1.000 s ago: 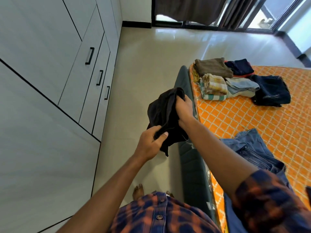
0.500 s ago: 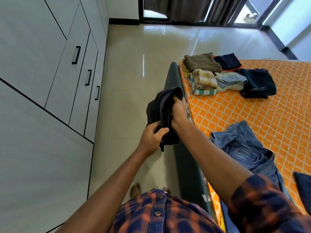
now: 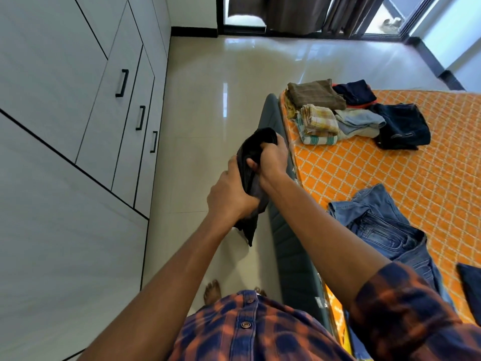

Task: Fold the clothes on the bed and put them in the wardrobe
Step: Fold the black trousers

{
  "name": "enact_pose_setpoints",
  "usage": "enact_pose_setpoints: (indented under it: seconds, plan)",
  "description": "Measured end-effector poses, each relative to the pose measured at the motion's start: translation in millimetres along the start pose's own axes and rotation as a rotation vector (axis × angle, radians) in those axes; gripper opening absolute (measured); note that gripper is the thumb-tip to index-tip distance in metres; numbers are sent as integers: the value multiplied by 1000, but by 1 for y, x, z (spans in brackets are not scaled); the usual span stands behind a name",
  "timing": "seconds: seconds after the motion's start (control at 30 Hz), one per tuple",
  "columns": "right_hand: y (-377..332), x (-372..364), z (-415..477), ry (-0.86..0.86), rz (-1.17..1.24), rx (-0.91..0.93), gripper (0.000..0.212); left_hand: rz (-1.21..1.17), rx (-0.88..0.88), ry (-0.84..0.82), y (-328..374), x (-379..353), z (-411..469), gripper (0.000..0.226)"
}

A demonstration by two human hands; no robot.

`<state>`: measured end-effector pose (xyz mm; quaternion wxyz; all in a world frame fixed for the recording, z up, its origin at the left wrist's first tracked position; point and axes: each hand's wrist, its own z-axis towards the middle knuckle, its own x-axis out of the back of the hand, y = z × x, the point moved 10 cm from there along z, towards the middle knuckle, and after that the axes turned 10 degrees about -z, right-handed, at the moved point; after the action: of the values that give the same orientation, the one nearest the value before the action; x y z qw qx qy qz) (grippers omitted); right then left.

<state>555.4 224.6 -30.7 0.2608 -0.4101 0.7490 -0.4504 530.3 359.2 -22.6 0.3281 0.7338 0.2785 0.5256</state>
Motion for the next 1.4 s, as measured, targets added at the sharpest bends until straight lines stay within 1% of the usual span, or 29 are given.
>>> enact_pose_setpoints:
  seconds: [0.03, 0.1, 0.13, 0.17, 0.23, 0.27, 0.3, 0.4, 0.43, 0.5, 0.57, 0.6, 0.63, 0.7, 0.77, 0.83, 0.9, 0.93, 0.97, 1.0, 1.03, 1.07, 1.1, 1.17, 1.23, 1.27, 1.3, 1.33, 1.4]
  plan:
    - [-1, -2, 3, -16, -5, -26, 38, 139, -17, 38, 2, 8, 1, 77]
    - [-12, 2, 11, -68, -130, -5, 35, 282, -100, 2, 3, 24, 10, 49]
    - [-23, 7, 16, -77, -303, 55, 33, 297, -144, -40, 2, 35, 15, 41]
    - [-37, 16, 24, -65, -565, 153, 30, 289, -179, -82, 1, 45, 22, 35]
    - [-61, 27, 28, -12, -1157, 345, 27, 263, -240, -140, 1, 64, 27, 33]
    - [-67, 30, 30, -8, -1321, 377, 27, 257, -278, -155, 7, 71, 29, 33]
    - [-70, 31, 30, -47, -1390, 375, 27, 234, -307, -151, 11, 77, 30, 33]
    - [-80, 20, 29, -216, -1473, 422, 20, 119, -372, -114, 23, 94, 28, 23]
    - [-84, 16, 29, -277, -1480, 429, 24, 81, -396, -106, 25, 100, 25, 21]
    - [-92, 11, 21, -438, -1378, 387, 34, -25, -450, -82, 34, 114, 16, 20]
    - [-97, 5, 14, -586, -1250, 344, 35, -175, -468, -57, 37, 135, 12, 19]
    - [-96, 0, 12, -641, -1216, 326, 35, -206, -461, -39, 34, 143, 15, 17]
    - [-94, -5, 11, -677, -1206, 312, 35, -185, -450, -16, 31, 149, 21, 15]
    - [-83, -17, 10, -710, -1257, 293, 40, -34, -417, -1, 26, 152, 34, 13]
    - [-80, -27, 11, -671, -1300, 329, 39, 54, -390, -23, 27, 152, 42, 11]
    - [-101, -24, 13, -540, -1210, 415, 35, -59, -382, -58, 30, 158, 42, 11]
    - [-122, -13, 10, -474, -991, 479, 25, -267, -351, -56, 28, 168, 38, 18]
    - [-126, -7, 7, -494, -845, 487, 17, -376, -333, -38, 25, 174, 39, 22]
    - [-123, -3, 2, -559, -695, 484, 17, -464, -316, -29, 22, 177, 40, 24]
    - [-115, -4, -4, -628, -589, 507, 30, -509, -306, -38, 20, 177, 41, 24]
    - [-105, -3, -9, -645, -543, 567, 49, -522, -308, -65, 22, 174, 41, 24]
    - [-97, -3, -9, -616, -545, 638, 64, -511, -317, -100, 26, 171, 42, 23]
    - [-85, -5, -7, -573, -548, 670, 67, -494, -312, -134, 27, 166, 43, 21]
    - [-70, -8, 4, -472, -484, 647, 49, -425, -291, -144, 23, 162, 43, 17]
    - [-60, -15, 8, -469, -495, 573, 29, -261, -291, -101, 12, 165, 41, 14]
    - [-56, -21, 7, -541, -547, 525, 28, -188, -281, -98, 4, 167, 41, 14]
    - [-50, -27, 5, -648, -613, 470, 32, -169, -250, -128, -6, 167, 42, 17]
    - [-44, -33, 0, -784, -658, 399, 38, -208, -212, -203, -14, 166, 41, 23]
    - [-35, -42, -9, -1037, -675, 220, 48, -421, -95, -439, -22, 156, 35, 35]
